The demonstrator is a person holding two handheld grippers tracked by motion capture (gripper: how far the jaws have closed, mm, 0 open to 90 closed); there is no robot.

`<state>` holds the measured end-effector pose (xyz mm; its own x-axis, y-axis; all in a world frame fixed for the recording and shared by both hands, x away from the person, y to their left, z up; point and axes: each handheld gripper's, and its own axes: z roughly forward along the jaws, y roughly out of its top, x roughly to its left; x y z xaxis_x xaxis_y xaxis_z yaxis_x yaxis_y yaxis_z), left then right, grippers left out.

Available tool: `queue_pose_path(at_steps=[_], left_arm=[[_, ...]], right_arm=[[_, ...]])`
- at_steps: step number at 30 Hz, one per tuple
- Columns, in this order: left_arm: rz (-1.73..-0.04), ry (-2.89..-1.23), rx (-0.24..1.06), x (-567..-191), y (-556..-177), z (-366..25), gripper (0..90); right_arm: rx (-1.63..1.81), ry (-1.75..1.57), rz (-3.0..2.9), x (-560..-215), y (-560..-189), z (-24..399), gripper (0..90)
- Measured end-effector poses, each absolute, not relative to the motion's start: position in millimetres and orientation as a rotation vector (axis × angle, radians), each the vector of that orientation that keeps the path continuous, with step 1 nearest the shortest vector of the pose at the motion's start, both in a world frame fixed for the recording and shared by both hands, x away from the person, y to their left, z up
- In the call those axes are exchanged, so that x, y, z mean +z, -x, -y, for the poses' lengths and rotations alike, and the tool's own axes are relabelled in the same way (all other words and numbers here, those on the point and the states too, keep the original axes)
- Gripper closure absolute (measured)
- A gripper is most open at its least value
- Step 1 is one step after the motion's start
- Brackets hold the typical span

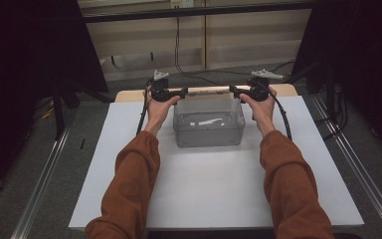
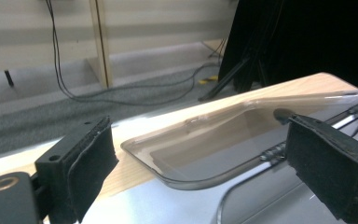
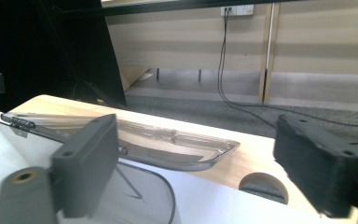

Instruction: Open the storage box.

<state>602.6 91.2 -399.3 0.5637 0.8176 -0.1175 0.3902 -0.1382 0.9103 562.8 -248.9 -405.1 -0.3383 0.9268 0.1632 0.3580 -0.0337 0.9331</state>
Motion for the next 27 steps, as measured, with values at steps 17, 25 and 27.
queue_pose_path(at_steps=[17, 25, 27], left_arm=[[-0.892, -1.701, 0.527, -395.8, -557.0, -98.7, 2.8], [-0.854, -1.670, 0.575, -390.5, -535.4, -103.8, 2.8], [-0.842, -1.657, 0.578, -390.6, -529.2, -104.4, 2.8]], right_arm=[[1.363, -1.254, -1.670, -398.1, -527.4, 251.1, 5.3], [1.344, -1.212, -1.655, -400.5, -504.9, 249.5, 2.5], [1.344, -1.207, -1.644, -400.3, -499.3, 249.7, 1.5]])
